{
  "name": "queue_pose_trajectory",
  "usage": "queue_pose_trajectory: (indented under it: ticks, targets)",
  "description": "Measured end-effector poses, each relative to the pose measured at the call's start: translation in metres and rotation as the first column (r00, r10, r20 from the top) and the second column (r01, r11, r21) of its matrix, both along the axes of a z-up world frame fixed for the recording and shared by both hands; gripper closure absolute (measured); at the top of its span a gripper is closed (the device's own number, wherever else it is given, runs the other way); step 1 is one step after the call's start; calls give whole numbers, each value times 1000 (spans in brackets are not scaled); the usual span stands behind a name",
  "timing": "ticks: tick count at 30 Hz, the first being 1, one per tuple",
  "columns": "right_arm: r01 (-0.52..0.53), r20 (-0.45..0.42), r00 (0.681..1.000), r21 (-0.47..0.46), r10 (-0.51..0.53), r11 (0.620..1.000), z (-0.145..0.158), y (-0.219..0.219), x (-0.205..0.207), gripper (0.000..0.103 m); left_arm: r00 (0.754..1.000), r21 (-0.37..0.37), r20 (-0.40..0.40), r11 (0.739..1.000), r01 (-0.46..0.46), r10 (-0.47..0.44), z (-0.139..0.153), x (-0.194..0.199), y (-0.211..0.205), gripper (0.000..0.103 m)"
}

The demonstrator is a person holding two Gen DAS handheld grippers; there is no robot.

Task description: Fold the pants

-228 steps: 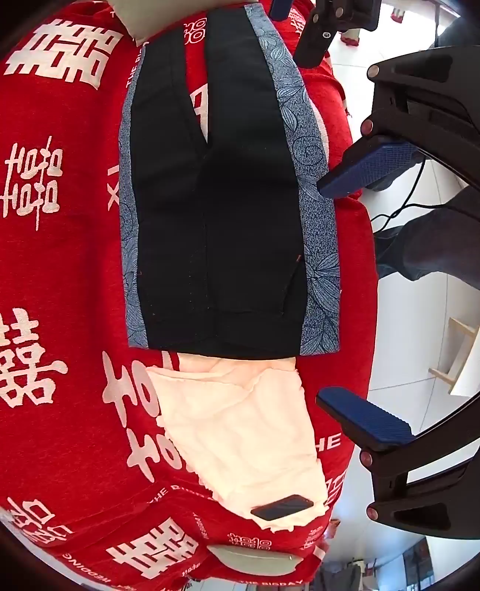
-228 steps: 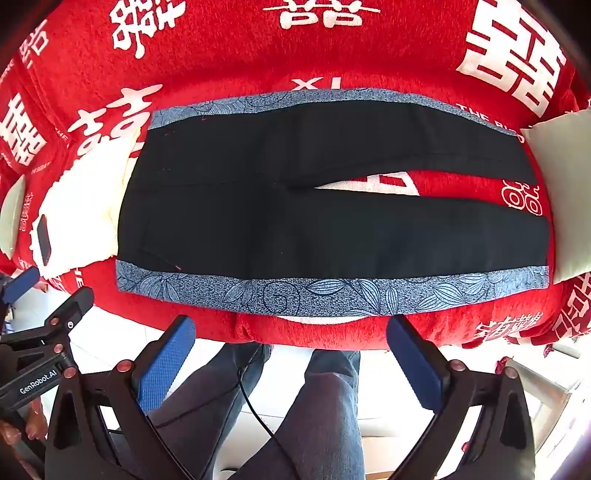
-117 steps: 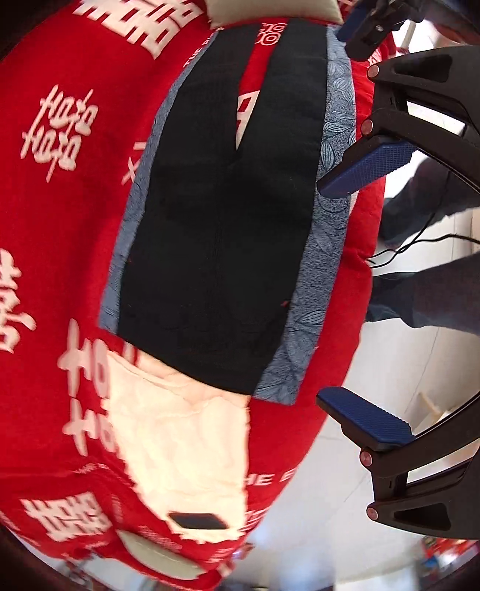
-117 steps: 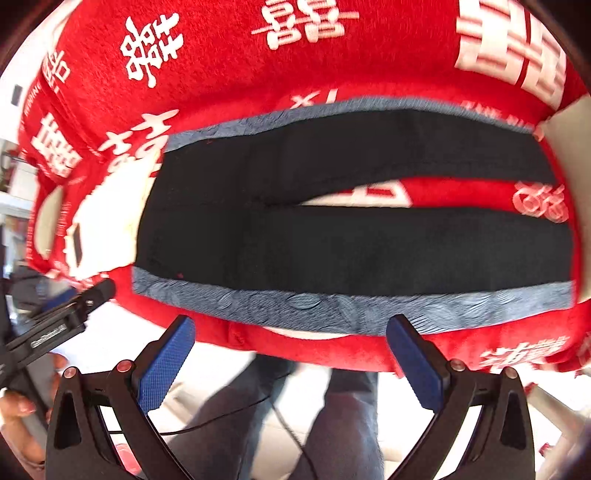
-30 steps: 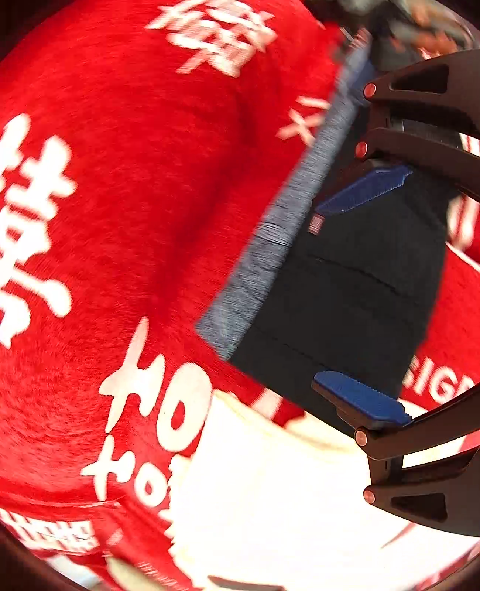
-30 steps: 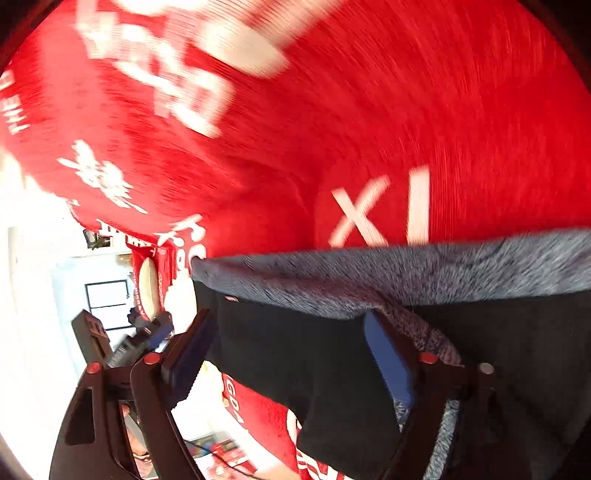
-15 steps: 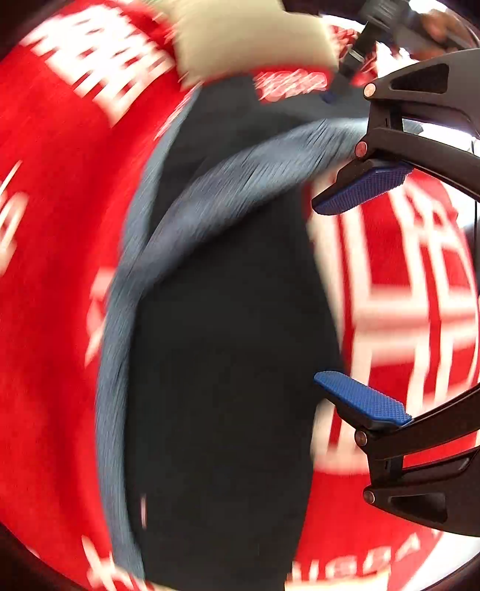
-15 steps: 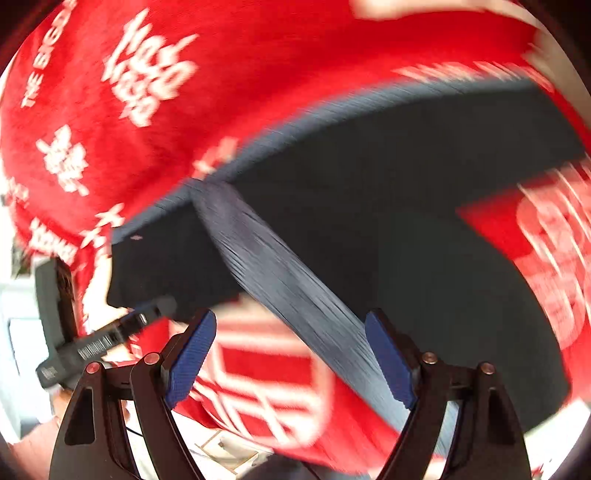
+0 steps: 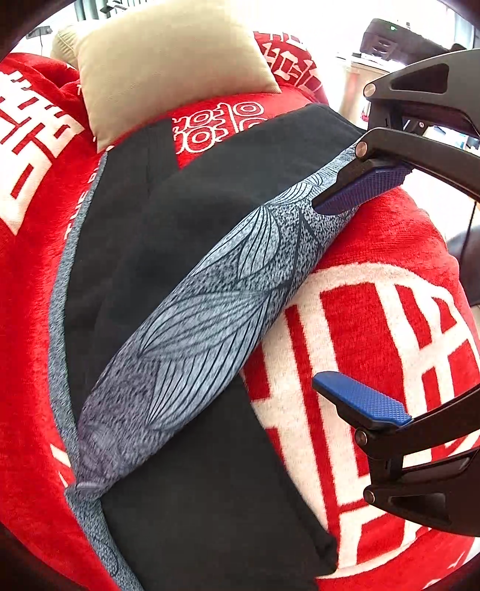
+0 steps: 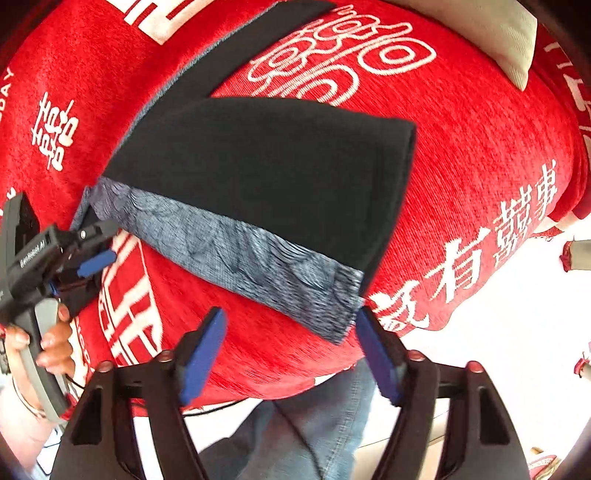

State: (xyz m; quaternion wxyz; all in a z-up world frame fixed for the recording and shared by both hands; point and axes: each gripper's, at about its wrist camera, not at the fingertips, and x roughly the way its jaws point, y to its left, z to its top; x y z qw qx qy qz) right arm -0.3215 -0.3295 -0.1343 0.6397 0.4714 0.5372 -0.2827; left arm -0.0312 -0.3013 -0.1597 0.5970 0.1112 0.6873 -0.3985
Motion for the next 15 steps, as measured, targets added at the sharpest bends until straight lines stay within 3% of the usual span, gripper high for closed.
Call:
queue_pose_trajectory:
  ticks: [5,7,9,10,12,15]
  targets:
    - [5,75,997,68,-11,998,-15,-9,-20,39,1000,29,13,999,-16,16,-6,-11,-9,16]
    - [-1,101,995,101,-9,995,-18,-15,-26,48,999,36,19,999,-31,31,-7,-14,-12,16]
    - [-32,154,988,156,7,987,-19,-20,-25,93,998,28,5,998,-56,56,-6,-16,-14,19]
    - [-42,150,989,167,16,985,-20,-18,-19,100,998,21,-6,998,-67,67,-7,-17,-15,26]
    - [-74,160,986,203,42,976,-16,-27,-15,100,997,19,-49,998,-65,66,-10,-21,-21,71]
    - [-128,222,972,213,79,969,6,-49,-2,100,993,14,-84,997,-77,78,-5,-24,-28,78]
